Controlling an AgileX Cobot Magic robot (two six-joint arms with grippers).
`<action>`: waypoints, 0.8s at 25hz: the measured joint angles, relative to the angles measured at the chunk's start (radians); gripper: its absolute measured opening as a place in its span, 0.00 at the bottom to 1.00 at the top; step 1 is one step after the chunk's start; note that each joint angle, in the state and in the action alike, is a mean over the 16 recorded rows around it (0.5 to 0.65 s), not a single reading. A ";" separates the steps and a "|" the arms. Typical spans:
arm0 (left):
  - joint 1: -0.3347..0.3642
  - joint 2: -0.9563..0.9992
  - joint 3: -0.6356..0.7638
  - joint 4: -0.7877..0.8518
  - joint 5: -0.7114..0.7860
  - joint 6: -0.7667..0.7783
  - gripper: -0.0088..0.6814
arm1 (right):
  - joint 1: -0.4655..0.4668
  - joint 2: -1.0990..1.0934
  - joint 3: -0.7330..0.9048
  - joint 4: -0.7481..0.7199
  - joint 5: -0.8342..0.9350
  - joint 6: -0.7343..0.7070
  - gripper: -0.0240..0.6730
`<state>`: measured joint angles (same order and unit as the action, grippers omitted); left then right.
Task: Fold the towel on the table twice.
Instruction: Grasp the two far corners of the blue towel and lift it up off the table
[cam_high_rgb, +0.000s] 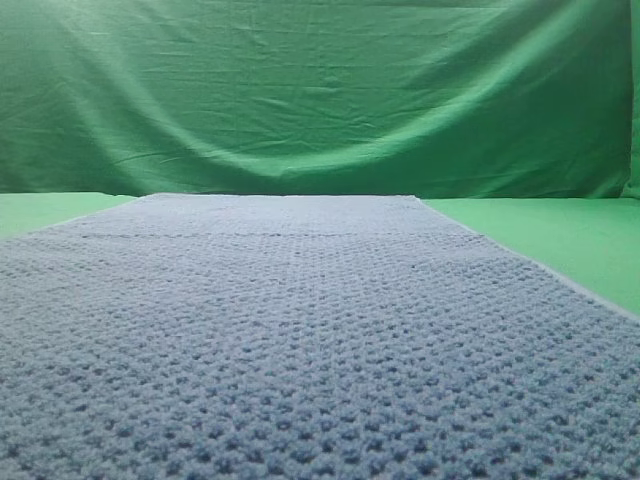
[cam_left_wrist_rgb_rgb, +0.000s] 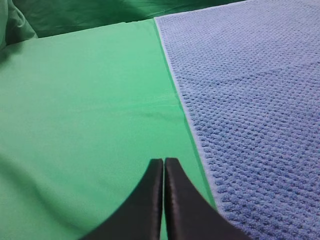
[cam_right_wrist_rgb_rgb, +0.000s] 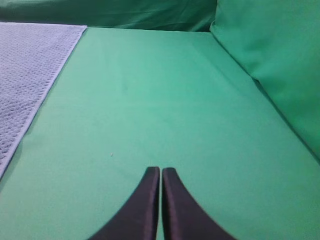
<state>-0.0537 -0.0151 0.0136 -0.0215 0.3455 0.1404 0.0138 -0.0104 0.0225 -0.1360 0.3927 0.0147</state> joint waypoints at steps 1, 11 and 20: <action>0.000 0.000 0.000 0.000 0.000 0.000 0.01 | 0.000 0.000 0.000 0.000 0.000 0.000 0.03; 0.000 0.000 0.000 0.000 0.000 0.000 0.01 | 0.000 0.000 0.000 0.000 0.000 0.000 0.03; 0.000 0.000 0.000 0.002 -0.002 0.000 0.01 | 0.000 0.000 0.000 0.000 0.000 0.000 0.03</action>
<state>-0.0537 -0.0151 0.0136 -0.0193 0.3440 0.1404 0.0138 -0.0104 0.0225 -0.1362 0.3925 0.0143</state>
